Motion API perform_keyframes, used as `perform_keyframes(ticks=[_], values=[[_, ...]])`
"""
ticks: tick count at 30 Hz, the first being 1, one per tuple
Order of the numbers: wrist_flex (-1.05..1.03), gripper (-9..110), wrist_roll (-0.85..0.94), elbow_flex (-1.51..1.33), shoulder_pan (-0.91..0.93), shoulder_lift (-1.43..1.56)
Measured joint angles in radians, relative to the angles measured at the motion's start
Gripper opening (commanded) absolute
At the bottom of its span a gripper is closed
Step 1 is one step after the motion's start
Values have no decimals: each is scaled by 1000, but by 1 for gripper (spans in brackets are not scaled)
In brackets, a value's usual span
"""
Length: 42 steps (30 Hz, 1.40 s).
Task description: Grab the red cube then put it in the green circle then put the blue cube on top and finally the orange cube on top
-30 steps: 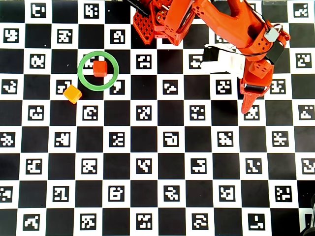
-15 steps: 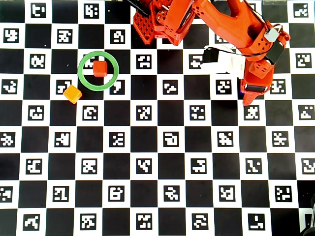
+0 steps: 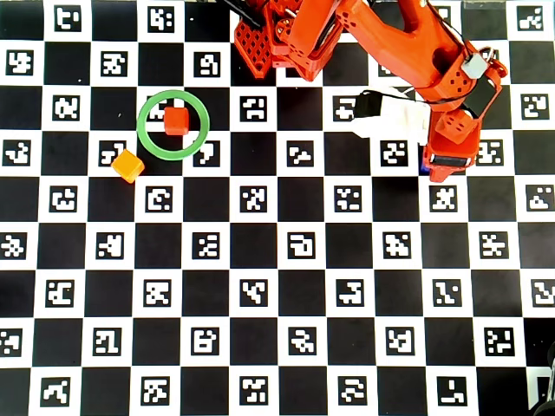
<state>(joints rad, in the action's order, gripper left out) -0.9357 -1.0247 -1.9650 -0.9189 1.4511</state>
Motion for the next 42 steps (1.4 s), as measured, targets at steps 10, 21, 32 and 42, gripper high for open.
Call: perform_keyframes(ticks=[10, 21, 32, 42], values=[[-58, 13, 77, -2, 63, 34], [-219, 13, 225, -3, 149, 198], [-417, 13, 522, 35, 454, 344], [-494, 13, 957, 176, 937, 362]])
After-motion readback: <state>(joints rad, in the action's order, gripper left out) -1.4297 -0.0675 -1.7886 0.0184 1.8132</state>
